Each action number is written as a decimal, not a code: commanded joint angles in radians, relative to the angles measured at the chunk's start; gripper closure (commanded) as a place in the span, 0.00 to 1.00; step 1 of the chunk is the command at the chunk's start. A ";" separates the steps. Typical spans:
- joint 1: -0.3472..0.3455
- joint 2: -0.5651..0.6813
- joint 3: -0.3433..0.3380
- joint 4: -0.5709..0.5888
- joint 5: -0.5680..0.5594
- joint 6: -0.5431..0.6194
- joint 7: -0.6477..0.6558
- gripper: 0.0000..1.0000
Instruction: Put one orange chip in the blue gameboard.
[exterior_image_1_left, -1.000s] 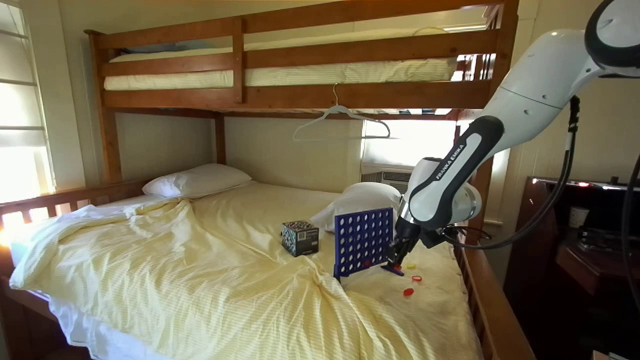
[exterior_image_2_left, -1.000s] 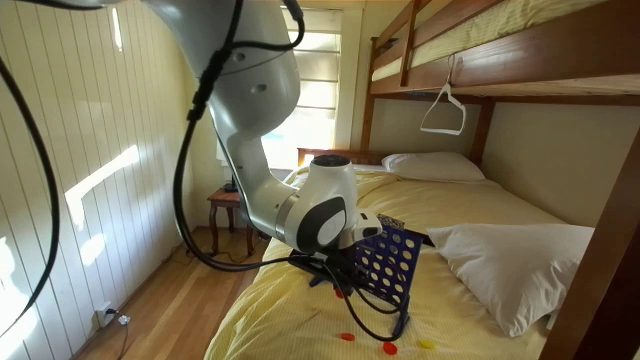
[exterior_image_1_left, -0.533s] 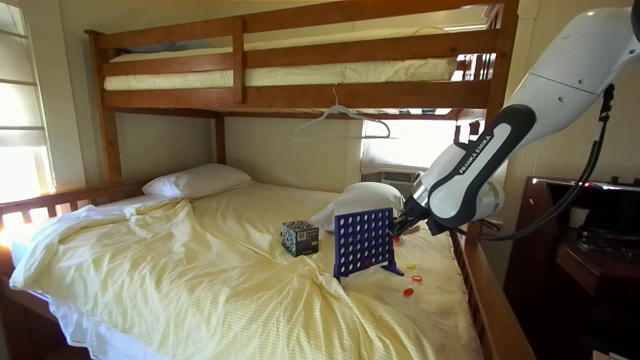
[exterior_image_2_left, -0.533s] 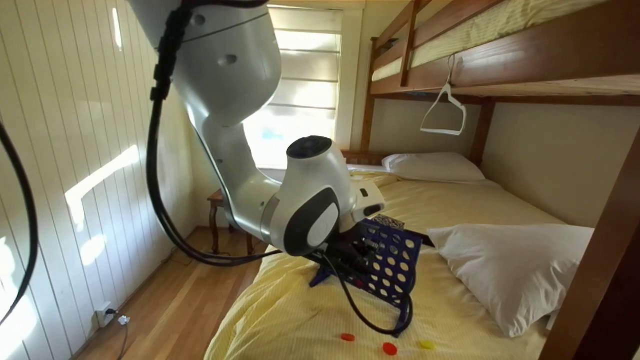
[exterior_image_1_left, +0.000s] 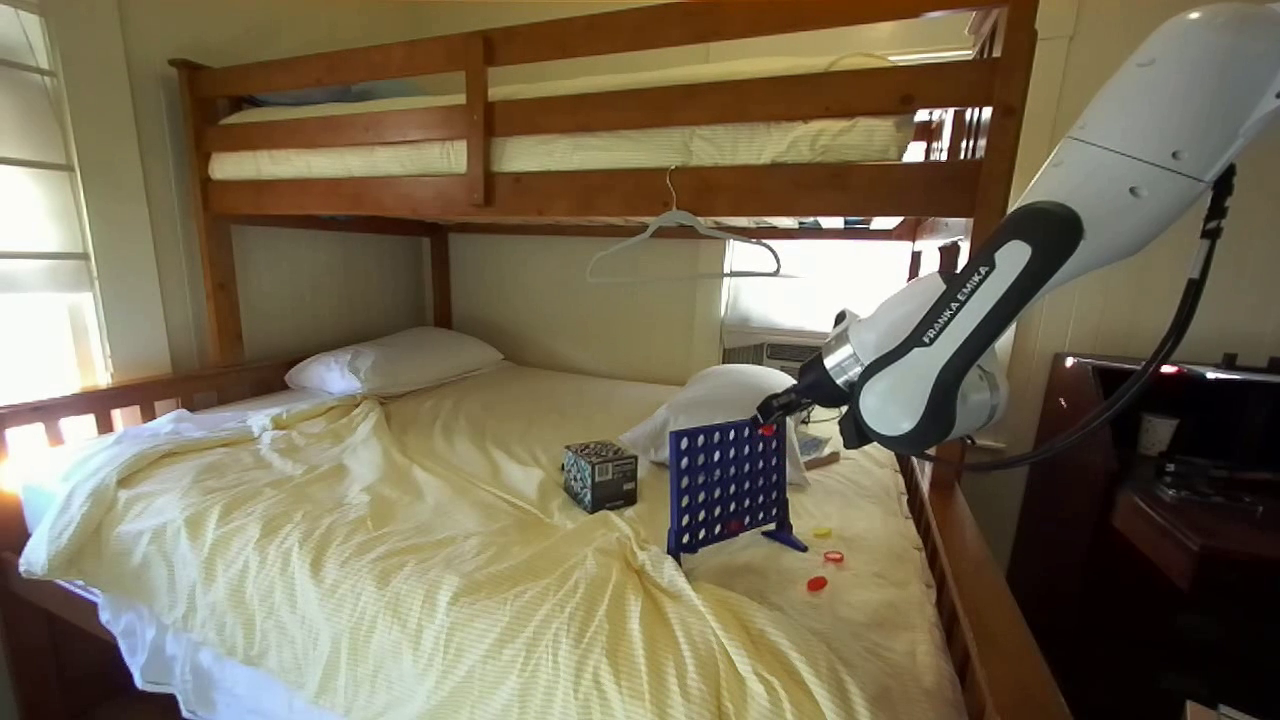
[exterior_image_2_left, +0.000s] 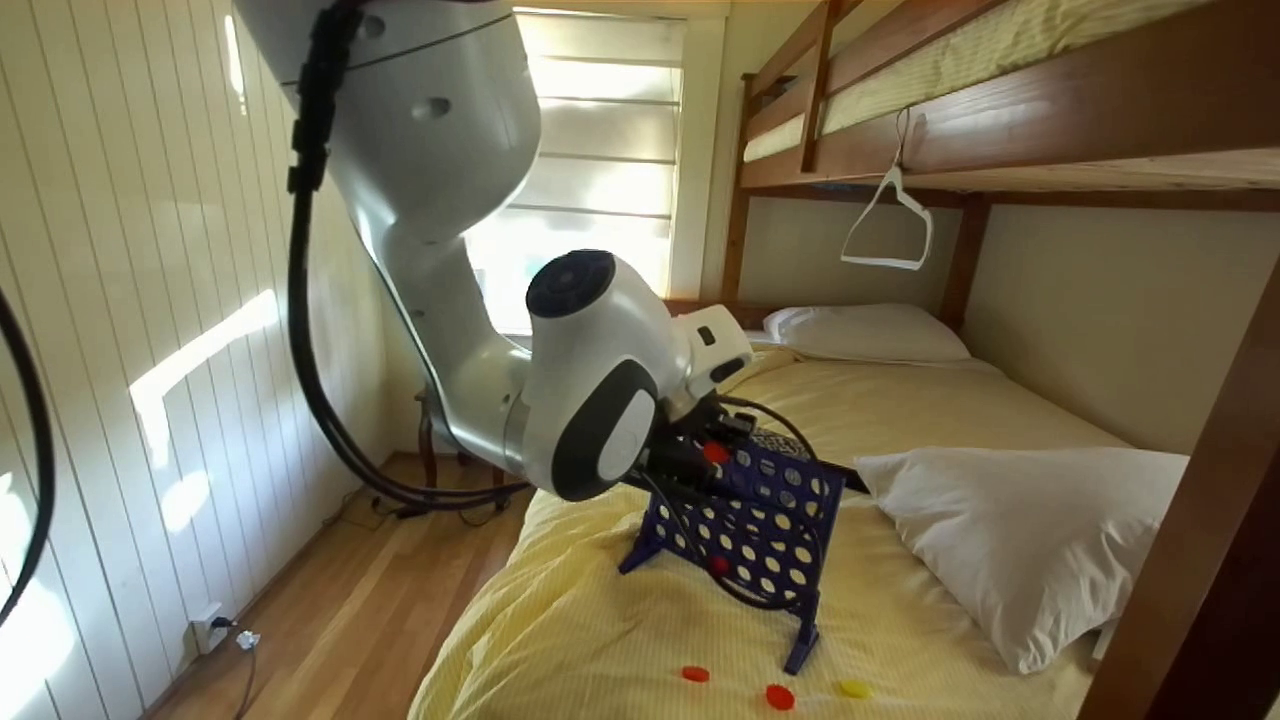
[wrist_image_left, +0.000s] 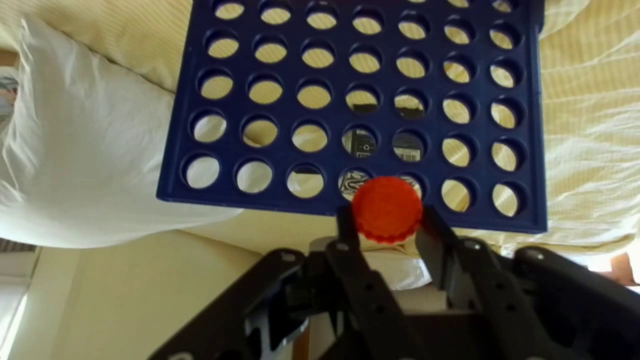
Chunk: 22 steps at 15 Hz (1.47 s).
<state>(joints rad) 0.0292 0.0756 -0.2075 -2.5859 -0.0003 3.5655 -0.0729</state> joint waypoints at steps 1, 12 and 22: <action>0.024 -0.008 0.005 0.010 0.034 0.063 -0.033 0.90; -0.045 -0.001 0.072 0.030 0.005 0.114 -0.008 0.65; -0.069 0.093 0.060 0.056 -0.115 0.245 0.136 0.90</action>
<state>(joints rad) -0.0124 0.1233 -0.1492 -2.5555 -0.0515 3.7499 -0.0010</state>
